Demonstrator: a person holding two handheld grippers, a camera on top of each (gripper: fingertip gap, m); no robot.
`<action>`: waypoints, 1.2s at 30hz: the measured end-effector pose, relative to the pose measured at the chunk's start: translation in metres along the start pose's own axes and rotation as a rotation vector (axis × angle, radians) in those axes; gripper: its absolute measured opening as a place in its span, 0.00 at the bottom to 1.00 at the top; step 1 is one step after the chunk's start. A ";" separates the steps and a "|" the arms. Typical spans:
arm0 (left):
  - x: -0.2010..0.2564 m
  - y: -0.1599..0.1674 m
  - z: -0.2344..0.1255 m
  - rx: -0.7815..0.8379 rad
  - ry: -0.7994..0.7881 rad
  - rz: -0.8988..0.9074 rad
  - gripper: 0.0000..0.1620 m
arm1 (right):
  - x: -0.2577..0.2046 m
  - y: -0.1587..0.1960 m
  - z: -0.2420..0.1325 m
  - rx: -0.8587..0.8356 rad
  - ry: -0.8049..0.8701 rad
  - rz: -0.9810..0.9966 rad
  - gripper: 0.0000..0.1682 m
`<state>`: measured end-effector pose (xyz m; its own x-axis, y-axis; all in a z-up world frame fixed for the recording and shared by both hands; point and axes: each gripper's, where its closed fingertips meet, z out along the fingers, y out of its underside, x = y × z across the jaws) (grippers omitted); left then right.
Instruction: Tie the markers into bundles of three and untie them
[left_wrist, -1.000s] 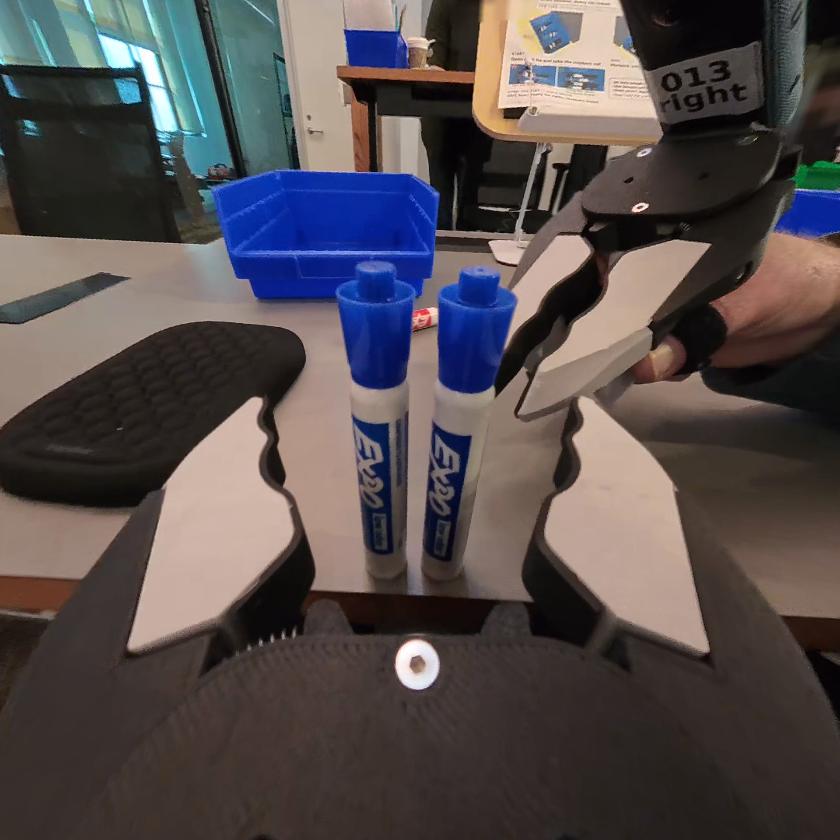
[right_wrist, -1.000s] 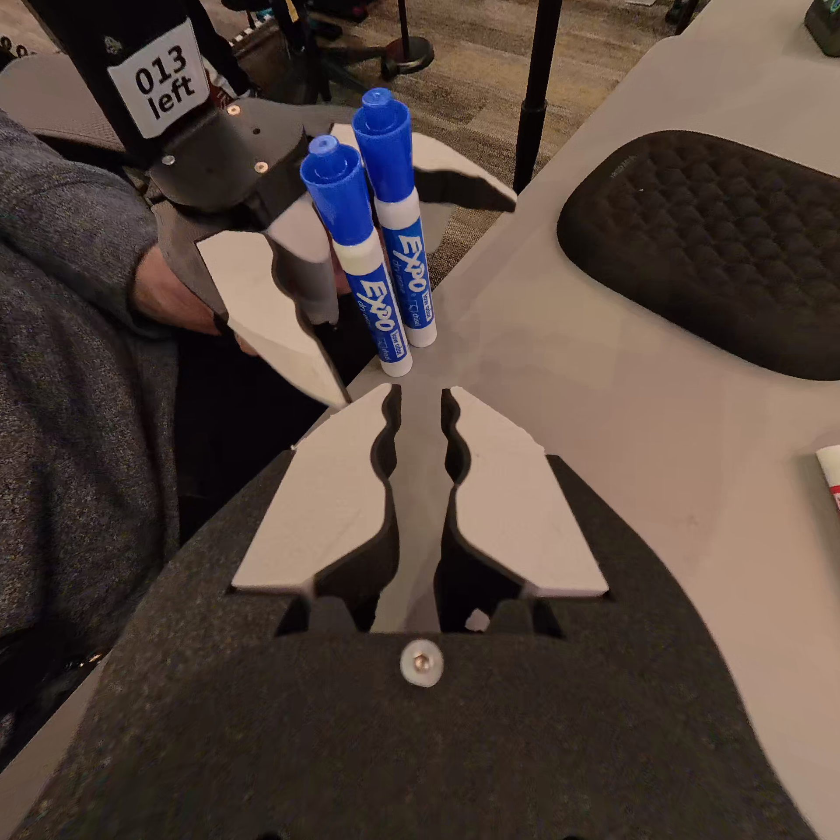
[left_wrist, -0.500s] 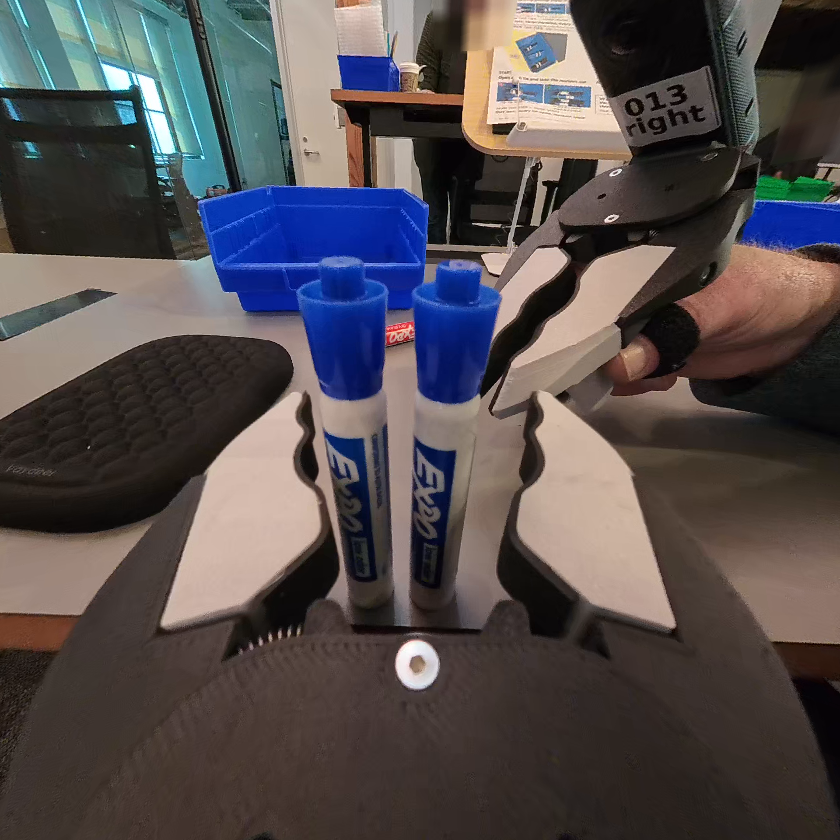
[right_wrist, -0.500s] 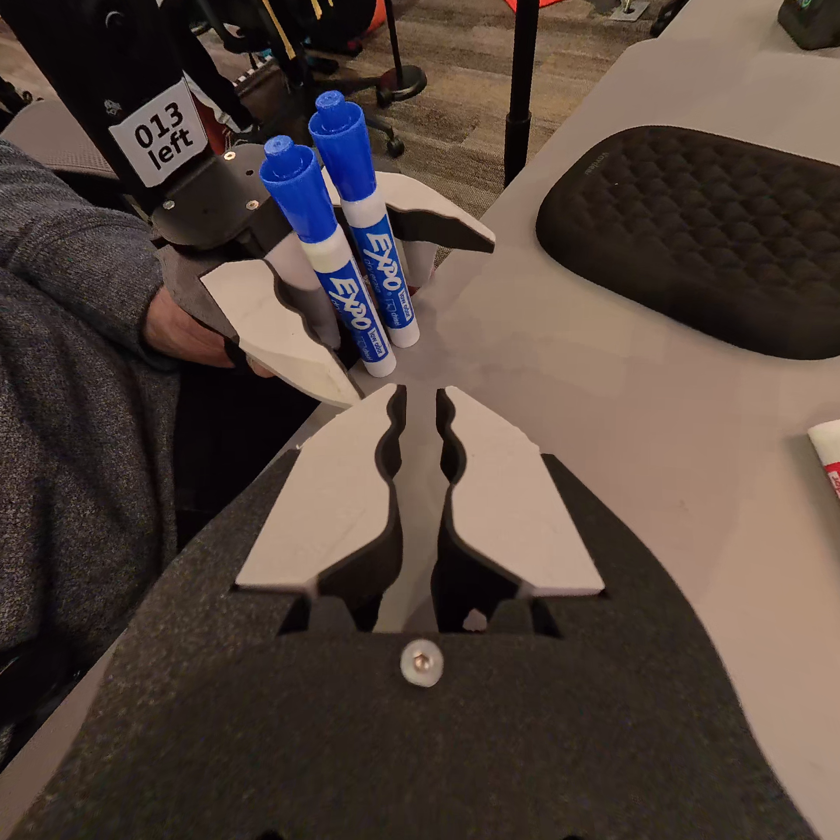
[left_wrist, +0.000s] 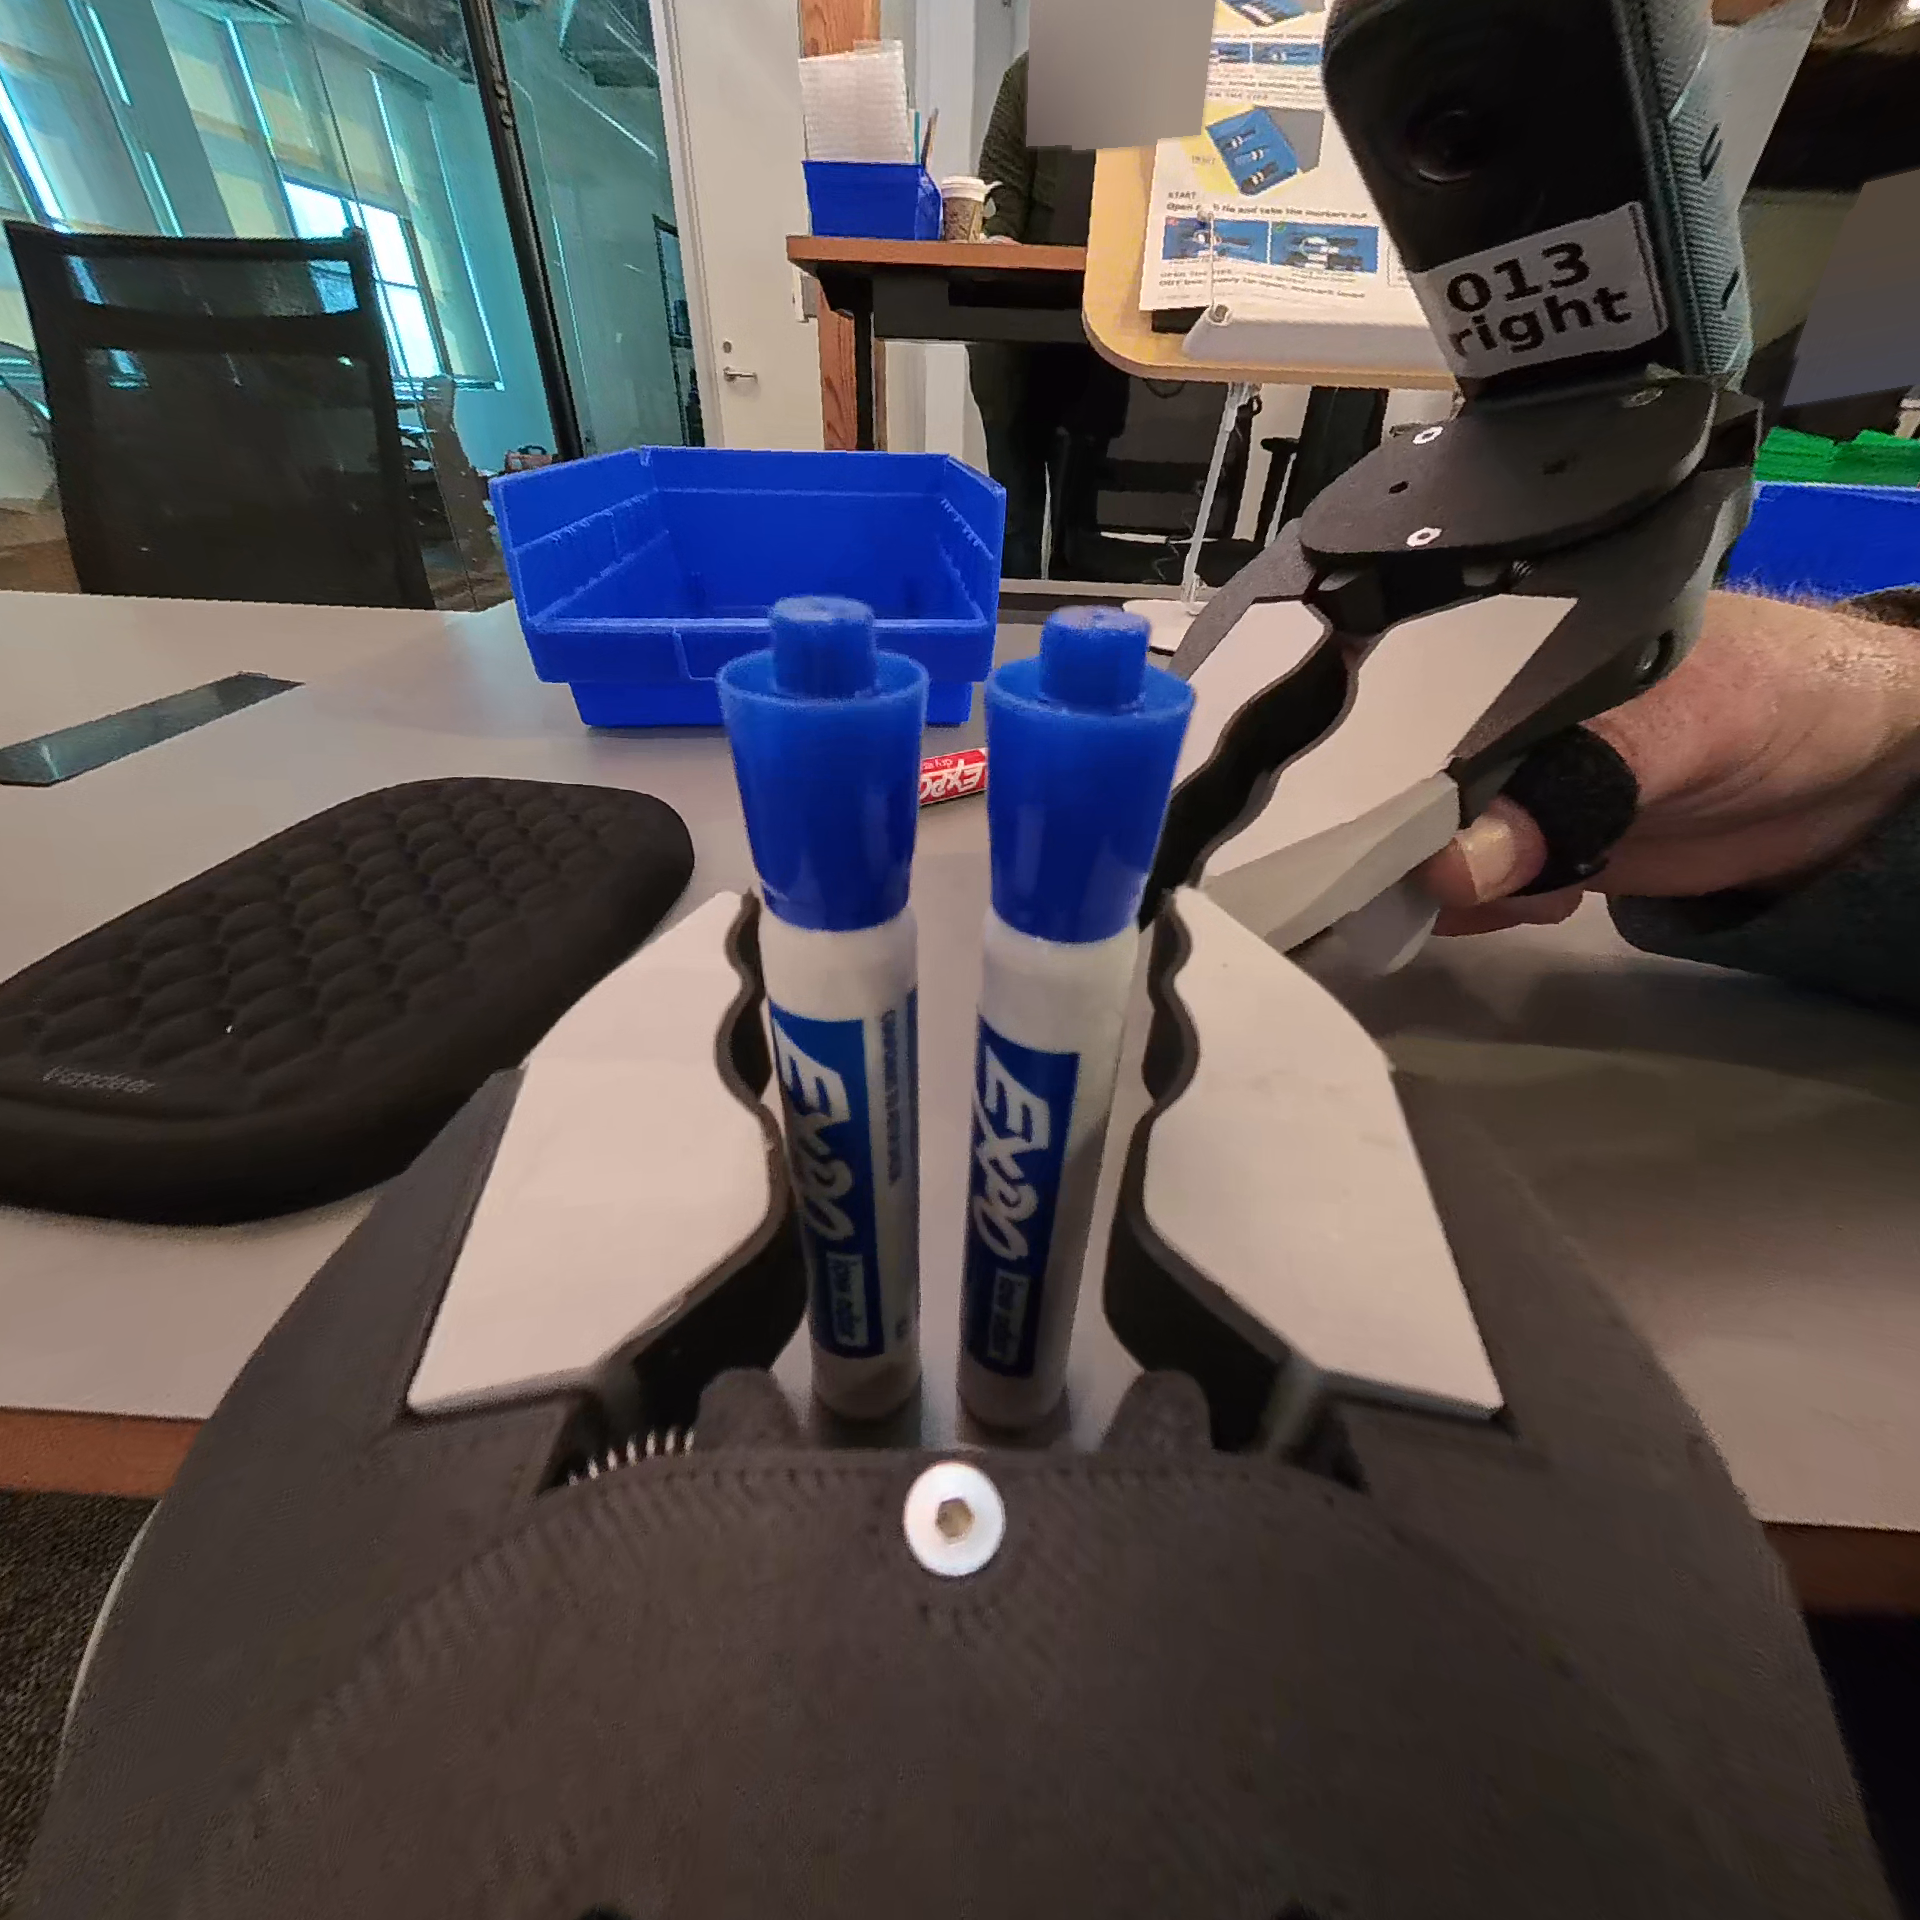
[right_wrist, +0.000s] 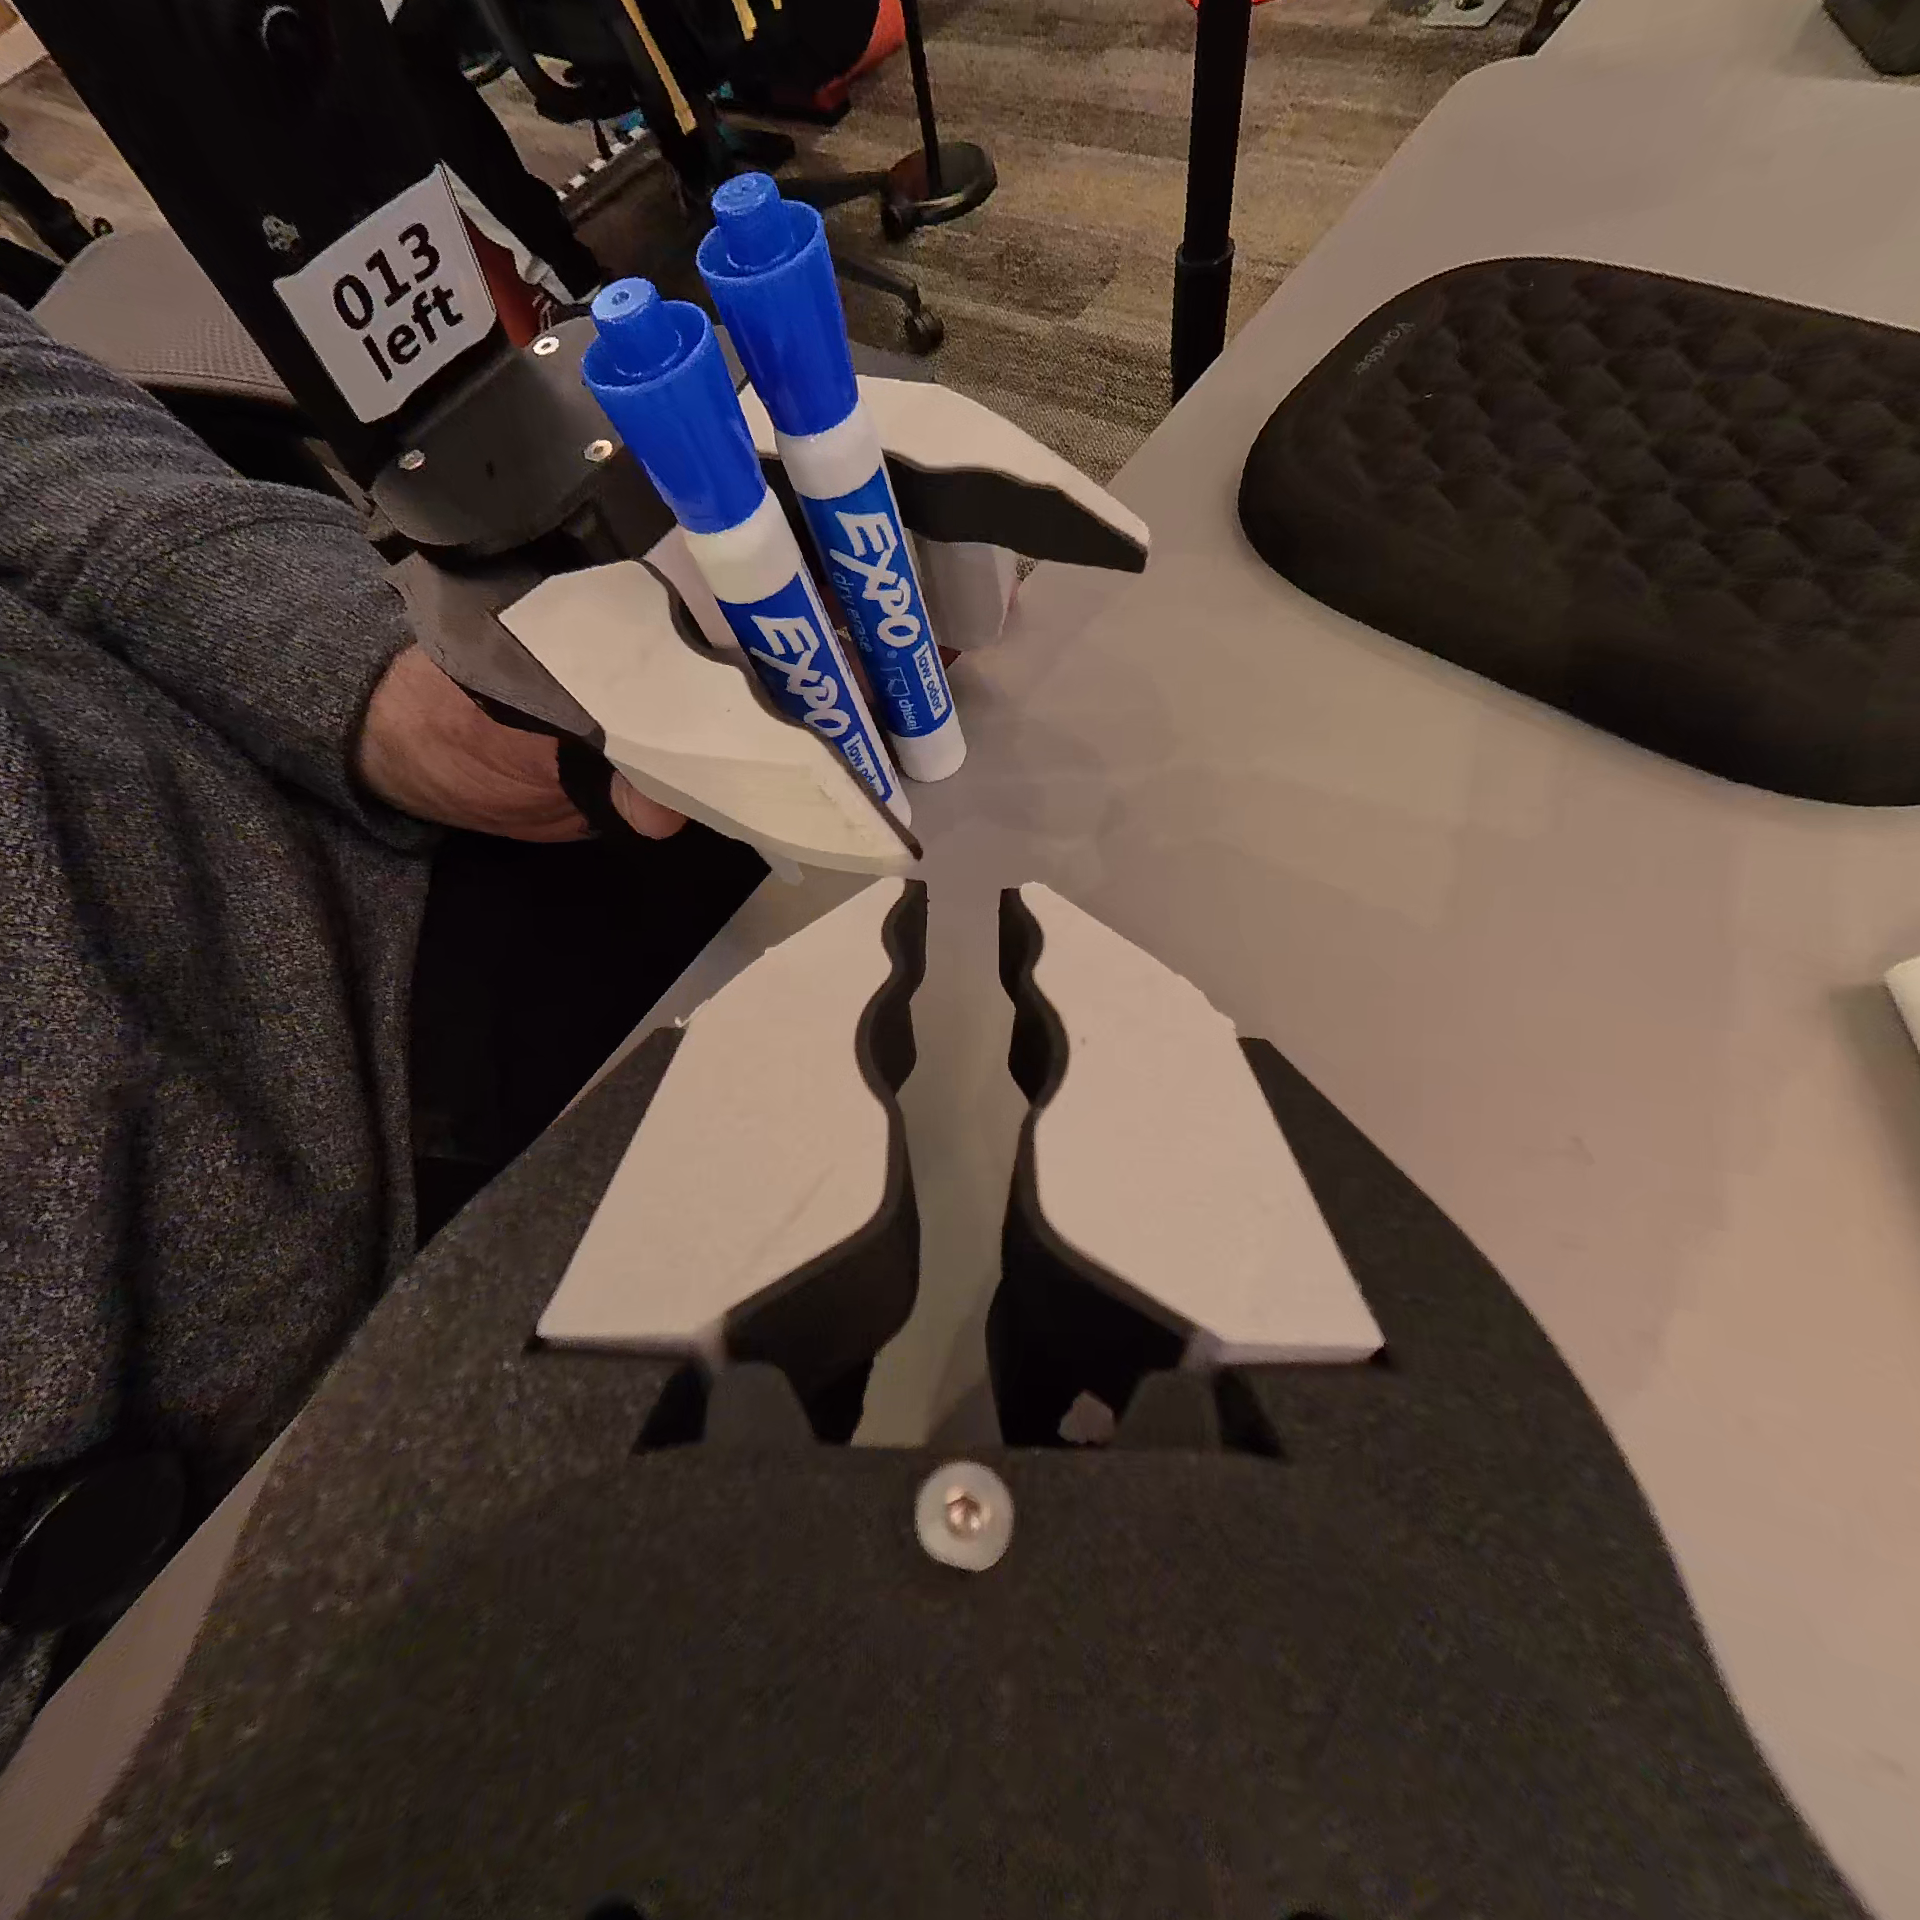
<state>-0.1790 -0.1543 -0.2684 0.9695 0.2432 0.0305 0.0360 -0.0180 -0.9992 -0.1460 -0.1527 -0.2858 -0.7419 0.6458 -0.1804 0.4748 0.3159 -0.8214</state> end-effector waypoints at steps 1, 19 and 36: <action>0.000 0.000 0.000 -0.001 0.001 0.003 0.43 | -0.001 0.000 0.000 -0.001 -0.003 -0.001 0.08; 0.001 0.005 0.001 -0.002 0.012 0.014 0.31 | -0.004 0.001 0.002 0.003 -0.023 0.000 0.08; 0.002 0.004 0.002 -0.022 0.041 0.040 0.26 | -0.003 -0.001 -0.001 0.011 -0.022 -0.007 0.08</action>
<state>-0.1770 -0.1516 -0.2728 0.9793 0.2024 -0.0082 0.0017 -0.0489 -0.9988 -0.1439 -0.1548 -0.2837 -0.7554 0.6280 -0.1868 0.4644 0.3122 -0.8288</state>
